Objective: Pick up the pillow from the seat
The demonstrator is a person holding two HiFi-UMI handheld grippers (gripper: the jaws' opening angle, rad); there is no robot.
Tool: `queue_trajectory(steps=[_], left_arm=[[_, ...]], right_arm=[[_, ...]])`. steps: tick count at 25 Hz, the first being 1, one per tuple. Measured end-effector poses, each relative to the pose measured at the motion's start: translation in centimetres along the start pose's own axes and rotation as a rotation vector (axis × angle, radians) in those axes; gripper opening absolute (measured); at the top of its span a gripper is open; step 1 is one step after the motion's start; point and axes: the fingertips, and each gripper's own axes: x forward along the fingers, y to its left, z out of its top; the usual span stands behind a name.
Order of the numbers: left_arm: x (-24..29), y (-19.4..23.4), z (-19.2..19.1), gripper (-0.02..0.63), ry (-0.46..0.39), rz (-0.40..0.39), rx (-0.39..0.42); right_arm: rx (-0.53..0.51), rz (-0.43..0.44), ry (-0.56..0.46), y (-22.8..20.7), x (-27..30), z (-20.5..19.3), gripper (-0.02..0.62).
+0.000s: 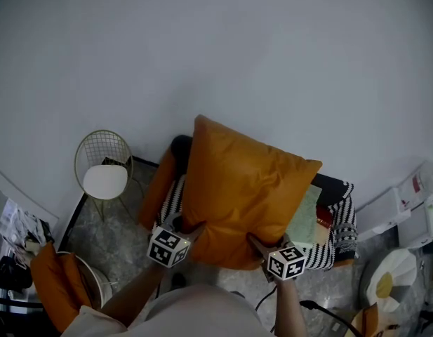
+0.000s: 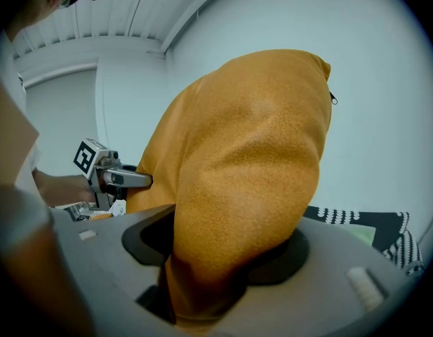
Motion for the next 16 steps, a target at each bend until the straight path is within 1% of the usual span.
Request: queue_trajectory(steps=[16], left_arm=[[-1.0,-1.1,-0.5,0.189,-0.009,0.008,-0.002]], right_arm=[[-0.007,0.003,-0.002,0.8,-1.1,-0.5,0.285]])
